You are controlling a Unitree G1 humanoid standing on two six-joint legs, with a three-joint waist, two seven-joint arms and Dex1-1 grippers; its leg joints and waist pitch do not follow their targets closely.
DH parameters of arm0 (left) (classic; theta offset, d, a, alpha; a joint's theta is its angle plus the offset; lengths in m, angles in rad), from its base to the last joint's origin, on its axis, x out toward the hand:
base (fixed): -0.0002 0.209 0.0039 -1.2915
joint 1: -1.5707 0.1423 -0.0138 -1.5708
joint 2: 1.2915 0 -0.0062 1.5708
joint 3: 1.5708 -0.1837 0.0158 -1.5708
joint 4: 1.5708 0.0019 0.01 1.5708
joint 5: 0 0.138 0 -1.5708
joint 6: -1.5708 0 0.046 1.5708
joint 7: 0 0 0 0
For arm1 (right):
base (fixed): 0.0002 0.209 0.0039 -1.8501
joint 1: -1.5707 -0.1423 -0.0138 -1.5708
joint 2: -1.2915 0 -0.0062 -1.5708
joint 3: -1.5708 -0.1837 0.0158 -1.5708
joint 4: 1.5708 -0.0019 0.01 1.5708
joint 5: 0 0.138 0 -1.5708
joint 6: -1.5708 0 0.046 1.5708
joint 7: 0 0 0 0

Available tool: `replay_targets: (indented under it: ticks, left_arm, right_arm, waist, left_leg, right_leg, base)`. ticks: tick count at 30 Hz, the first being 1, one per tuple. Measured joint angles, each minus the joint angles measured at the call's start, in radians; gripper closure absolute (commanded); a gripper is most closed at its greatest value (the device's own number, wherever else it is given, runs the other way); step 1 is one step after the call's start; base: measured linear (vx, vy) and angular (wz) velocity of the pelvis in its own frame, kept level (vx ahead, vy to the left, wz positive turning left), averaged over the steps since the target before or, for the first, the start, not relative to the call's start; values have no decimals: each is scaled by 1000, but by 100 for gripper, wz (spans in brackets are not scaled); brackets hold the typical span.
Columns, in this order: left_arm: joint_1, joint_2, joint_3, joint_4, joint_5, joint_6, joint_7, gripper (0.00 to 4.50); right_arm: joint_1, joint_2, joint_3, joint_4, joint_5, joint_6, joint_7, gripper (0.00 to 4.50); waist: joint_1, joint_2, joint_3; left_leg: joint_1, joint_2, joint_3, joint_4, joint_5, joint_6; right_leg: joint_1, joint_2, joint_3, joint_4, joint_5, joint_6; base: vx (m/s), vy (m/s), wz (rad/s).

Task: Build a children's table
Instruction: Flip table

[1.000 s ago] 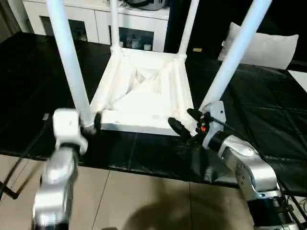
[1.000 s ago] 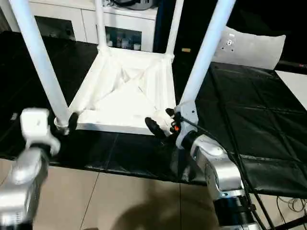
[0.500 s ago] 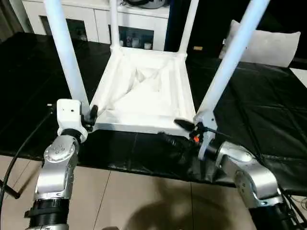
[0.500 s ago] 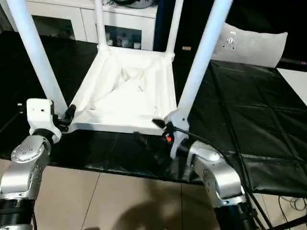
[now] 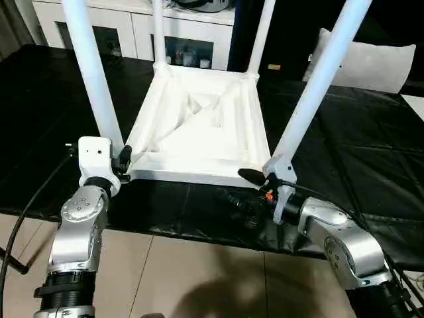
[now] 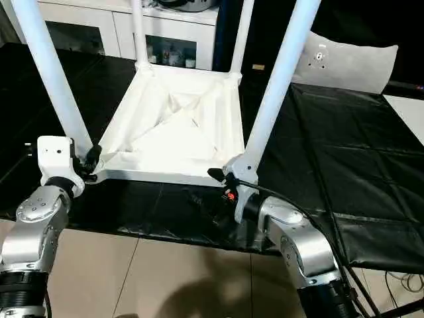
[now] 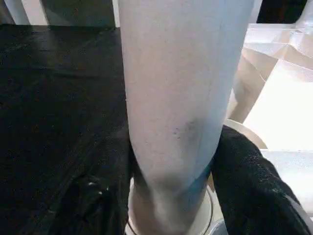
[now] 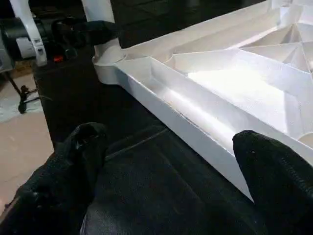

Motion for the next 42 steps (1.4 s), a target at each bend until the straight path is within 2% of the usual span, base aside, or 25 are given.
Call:
replay_targets:
  ticks: [8, 12, 15, 18, 21, 25, 30, 34, 38, 42]
  left_arm:
    - [-8, -16, 27, -19, -36, 55, -4, 250]
    - [-9, -42, 65, -54, -84, 118, -3, 250]
    - [-12, -63, 92, -81, -130, 167, 5, 250]
    - [-18, -98, 131, -113, -189, 228, 13, 250]
    - [-19, -123, 153, -149, -257, 289, 13, 250]
    - [0, -127, 141, -215, -297, 375, 1, 250]
    - [14, -126, 71, -261, -288, 428, -17, 250]
    - [7, -132, 54, -268, -289, 452, -17, 250]
    - [-6, -184, 57, -264, -294, 456, -14, 250]
    - [-12, -228, 100, -260, -362, 475, -4, 250]
  right_arm:
    - [3, 13, 17, 6, -22, -36, -1, 0]
    - [3, 13, 20, 20, -25, -40, -8, 0]
    - [4, 14, 19, 24, -23, -39, -8, 0]
    - [5, 14, 16, 23, -13, -9, -8, 0]
    - [4, 14, 1, 23, 6, 37, -14, 0]
    - [-9, 41, -28, 46, 15, 54, -52, 0]
    - [-47, 92, -76, 110, 26, 53, -112, 0]
    - [-72, 112, -106, 156, 39, 56, -152, 0]
    - [-85, 115, -119, 171, 44, 72, -158, 0]
    - [-80, 134, -129, 156, 67, 75, -147, 0]
  waist:
    - [0, 3, 1]
    - [-2, 6, 2]
    - [-3, 12, 5]
    - [-3, 16, 4]
    - [1, 15, 4]
    - [5, 11, 4]
    - [14, 11, 4]
    - [2, 12, 4]
    - [3, 12, 4]
    - [3, 11, 5]
  left_leg:
    - [0, 0, 0, 0, 0, 0]
    - [0, 0, 0, 0, 0, 0]
    - [-1, 0, 1, 0, 0, 0]
    - [-1, 0, 1, -2, 2, 4]
    - [-1, 0, 1, -3, 3, 5]
    - [-1, 0, 1, -3, 3, 6]
    - [-1, -1, 1, -4, 3, 6]
    - [-1, -1, 2, -4, 3, 5]
    - [-1, -1, 1, -4, 3, 5]
    - [-2, -1, 2, -5, 3, 6]
  right_leg:
    - [0, 0, 0, 0, 0, 0]
    - [0, 0, 0, 0, 0, 0]
    - [0, 0, 0, -1, 0, 0]
    - [-1, 0, 0, -1, -1, 0]
    - [-1, 0, 0, -1, -2, 0]
    - [-1, 0, 0, -1, -3, 1]
    - [-1, -1, 0, -1, -3, 1]
    - [-1, 0, 1, -1, -3, 1]
    - [-2, 0, 0, -1, -3, 1]
    - [-3, 0, 0, -1, -4, 2]
  base:
    - [0, 0, 0]
    - [0, 0, 0]
    - [0, 0, 0]
    - [0, 0, 0]
    - [0, 0, 0]
    - [0, 0, 0]
    - [0, 0, 0]
    - [0, 0, 0]
    - [0, 0, 0]
    - [0, 0, 0]
